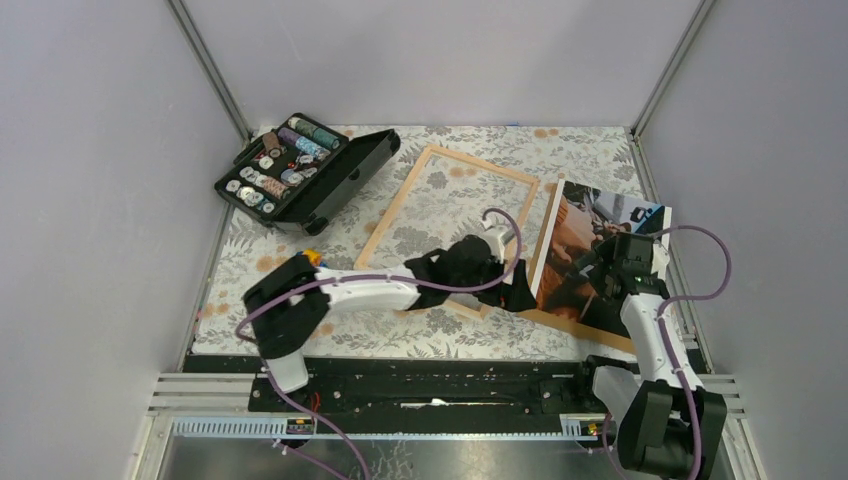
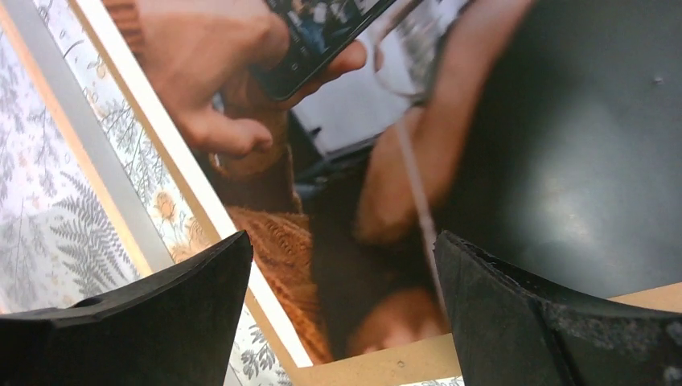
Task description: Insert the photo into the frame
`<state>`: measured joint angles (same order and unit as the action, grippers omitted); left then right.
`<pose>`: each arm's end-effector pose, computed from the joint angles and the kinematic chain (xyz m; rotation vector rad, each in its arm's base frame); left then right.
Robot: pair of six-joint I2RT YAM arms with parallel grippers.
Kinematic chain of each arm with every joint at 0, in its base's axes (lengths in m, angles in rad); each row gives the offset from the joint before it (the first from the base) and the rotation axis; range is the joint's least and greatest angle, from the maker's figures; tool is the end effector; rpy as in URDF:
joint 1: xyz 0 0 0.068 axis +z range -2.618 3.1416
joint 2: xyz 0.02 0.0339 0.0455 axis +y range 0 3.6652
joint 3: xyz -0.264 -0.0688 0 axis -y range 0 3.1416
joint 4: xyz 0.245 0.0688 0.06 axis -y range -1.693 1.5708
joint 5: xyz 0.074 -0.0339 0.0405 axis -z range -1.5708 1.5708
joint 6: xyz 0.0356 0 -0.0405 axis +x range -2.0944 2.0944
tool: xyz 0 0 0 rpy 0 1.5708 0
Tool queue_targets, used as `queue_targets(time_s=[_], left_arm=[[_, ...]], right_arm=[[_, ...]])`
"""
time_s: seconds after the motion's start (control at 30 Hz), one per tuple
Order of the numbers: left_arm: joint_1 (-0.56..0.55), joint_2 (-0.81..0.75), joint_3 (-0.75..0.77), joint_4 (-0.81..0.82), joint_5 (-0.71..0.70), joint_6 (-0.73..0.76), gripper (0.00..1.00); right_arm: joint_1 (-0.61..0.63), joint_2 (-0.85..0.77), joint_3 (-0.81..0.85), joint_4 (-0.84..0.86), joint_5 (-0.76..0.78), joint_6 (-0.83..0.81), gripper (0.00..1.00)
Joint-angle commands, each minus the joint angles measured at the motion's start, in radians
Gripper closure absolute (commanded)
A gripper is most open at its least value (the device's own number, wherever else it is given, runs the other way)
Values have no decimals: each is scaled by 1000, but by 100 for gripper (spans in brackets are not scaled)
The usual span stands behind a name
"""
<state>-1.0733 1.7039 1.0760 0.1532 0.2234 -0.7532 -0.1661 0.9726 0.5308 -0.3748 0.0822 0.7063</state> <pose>0.1769 -0.3423 0.2301 0.5266 2.2651 -1.2800 0.1903 -0.0349 0.2014 1.0447 2.1491 0.1578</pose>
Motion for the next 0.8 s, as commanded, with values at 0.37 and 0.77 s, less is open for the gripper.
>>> queue_targets(time_s=[0.37, 0.77], left_arm=[[-81, 249, 160, 165, -215, -58, 12], [-82, 341, 199, 175, -270, -72, 10]], right_arm=[[-159, 128, -84, 136, -164, -35, 15], [-164, 170, -91, 152, -191, -58, 15]])
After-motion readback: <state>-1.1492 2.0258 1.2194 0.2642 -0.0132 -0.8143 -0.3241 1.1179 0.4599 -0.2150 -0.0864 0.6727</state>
